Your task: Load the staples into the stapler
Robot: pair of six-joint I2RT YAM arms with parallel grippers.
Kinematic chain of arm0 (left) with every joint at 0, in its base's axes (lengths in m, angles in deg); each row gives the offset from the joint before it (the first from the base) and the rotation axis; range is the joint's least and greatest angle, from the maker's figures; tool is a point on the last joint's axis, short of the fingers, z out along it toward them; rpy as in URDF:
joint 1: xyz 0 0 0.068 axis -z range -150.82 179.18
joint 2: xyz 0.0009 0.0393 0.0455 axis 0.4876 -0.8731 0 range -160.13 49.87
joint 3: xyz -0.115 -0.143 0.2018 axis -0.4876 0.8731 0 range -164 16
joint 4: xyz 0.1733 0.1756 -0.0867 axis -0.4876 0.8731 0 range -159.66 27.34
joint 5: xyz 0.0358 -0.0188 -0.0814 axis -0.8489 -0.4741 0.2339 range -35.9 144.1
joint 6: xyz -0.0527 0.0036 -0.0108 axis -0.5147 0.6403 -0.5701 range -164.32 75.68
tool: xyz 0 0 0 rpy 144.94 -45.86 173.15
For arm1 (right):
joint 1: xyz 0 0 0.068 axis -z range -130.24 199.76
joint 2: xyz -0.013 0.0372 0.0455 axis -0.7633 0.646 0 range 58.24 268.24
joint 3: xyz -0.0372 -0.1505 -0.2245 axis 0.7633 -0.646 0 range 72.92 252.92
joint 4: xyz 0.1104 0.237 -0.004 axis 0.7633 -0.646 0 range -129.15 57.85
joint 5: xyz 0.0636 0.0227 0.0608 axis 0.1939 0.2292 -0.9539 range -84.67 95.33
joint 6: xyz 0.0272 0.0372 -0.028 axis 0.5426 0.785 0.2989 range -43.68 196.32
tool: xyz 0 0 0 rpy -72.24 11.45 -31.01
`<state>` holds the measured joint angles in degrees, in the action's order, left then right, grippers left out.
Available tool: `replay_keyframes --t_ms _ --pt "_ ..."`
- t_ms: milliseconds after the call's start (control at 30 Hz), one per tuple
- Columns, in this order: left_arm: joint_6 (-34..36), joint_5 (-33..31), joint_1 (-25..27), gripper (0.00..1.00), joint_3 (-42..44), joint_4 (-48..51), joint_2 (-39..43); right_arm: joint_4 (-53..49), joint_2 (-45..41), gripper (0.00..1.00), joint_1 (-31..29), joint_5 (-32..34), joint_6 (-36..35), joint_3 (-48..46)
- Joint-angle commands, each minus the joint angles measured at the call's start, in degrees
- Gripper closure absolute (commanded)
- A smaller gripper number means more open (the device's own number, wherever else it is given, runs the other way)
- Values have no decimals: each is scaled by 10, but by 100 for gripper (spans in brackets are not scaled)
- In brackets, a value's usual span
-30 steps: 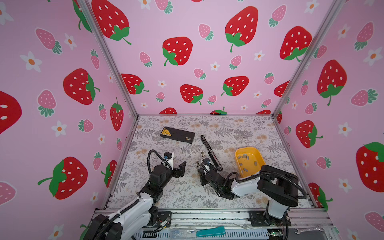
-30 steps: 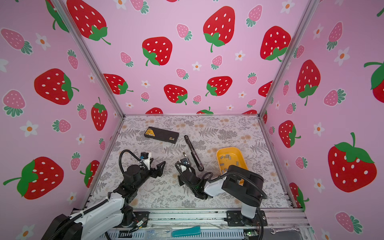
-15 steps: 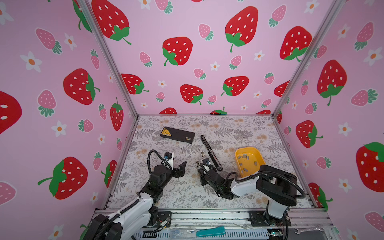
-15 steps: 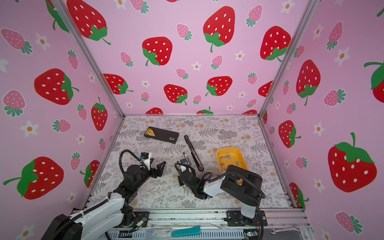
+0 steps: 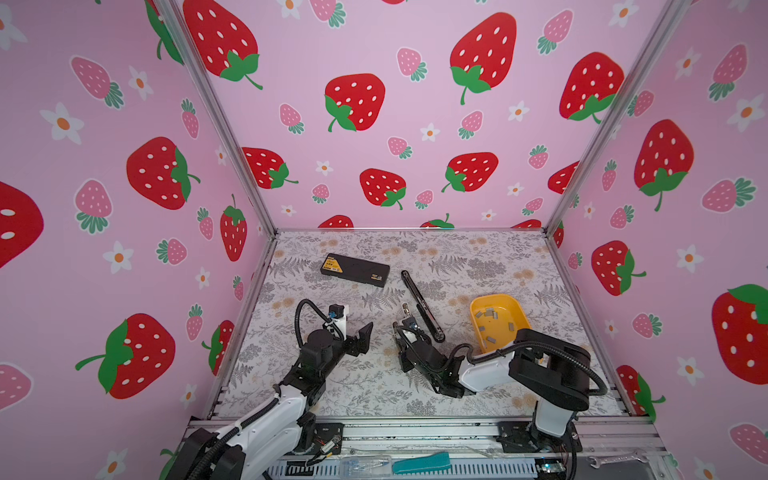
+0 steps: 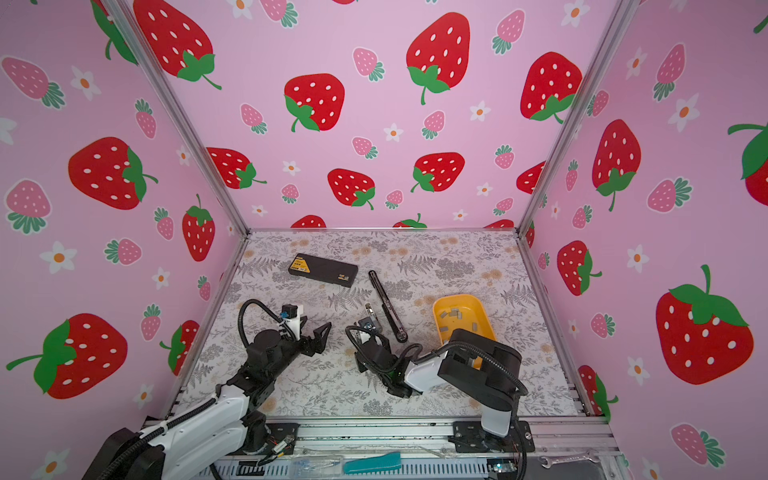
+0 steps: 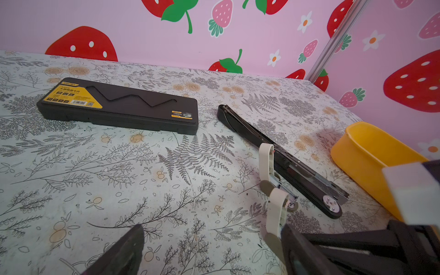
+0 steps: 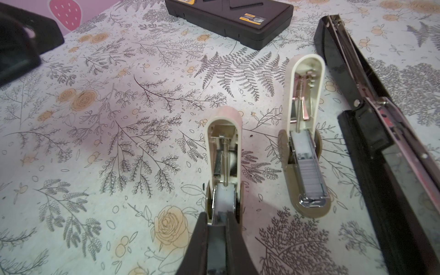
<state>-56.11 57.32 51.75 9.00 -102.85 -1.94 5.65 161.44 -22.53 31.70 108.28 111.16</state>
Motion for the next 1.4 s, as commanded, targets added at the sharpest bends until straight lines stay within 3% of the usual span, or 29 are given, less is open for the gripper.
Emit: replay_keyframes --t_ms 0,1367 --pt "6 0 2 9 -9 -16 3 -11 -22 100 -7 9 -13 12" --pt "7 -3 6 9 -8 -16 4 -62 6 100 -9 48 -41 49"
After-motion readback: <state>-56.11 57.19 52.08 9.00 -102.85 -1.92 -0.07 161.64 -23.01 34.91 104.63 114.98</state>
